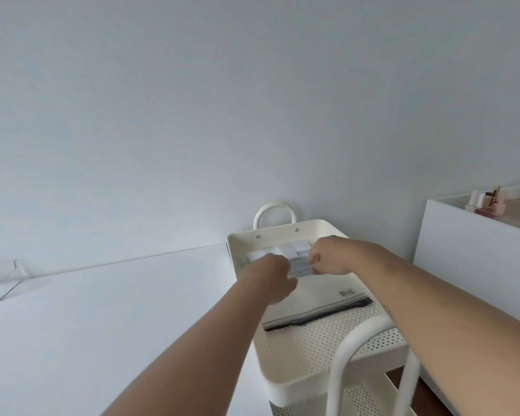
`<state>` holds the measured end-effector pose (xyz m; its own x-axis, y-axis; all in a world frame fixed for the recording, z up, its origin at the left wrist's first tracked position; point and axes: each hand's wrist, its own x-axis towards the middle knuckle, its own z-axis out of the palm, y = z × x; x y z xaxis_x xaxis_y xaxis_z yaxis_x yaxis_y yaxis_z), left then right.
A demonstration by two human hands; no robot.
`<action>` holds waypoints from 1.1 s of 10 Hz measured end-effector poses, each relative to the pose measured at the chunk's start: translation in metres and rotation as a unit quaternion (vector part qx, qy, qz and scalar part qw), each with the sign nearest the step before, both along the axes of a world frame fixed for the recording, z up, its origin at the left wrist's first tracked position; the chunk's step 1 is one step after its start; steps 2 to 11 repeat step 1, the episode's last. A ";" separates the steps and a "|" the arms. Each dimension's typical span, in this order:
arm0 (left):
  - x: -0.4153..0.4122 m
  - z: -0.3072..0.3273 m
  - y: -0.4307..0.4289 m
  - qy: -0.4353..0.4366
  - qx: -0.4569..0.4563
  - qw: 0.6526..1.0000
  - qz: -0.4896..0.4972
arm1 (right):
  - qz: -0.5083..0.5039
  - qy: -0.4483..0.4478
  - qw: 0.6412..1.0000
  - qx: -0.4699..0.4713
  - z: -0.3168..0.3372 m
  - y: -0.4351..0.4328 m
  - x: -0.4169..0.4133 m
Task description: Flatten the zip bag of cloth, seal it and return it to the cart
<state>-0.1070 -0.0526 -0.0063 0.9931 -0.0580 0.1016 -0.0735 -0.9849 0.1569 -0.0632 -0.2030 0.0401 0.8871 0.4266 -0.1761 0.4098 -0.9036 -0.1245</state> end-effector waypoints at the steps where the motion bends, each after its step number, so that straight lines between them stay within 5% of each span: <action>1: -0.009 0.007 0.024 -0.039 0.001 0.999 0.037 | 0.003 -0.045 0.998 0.042 0.003 0.034 -0.012; 11: -0.009 0.007 0.024 -0.039 0.001 0.999 0.037 | 0.003 -0.045 0.998 0.042 0.003 0.034 -0.012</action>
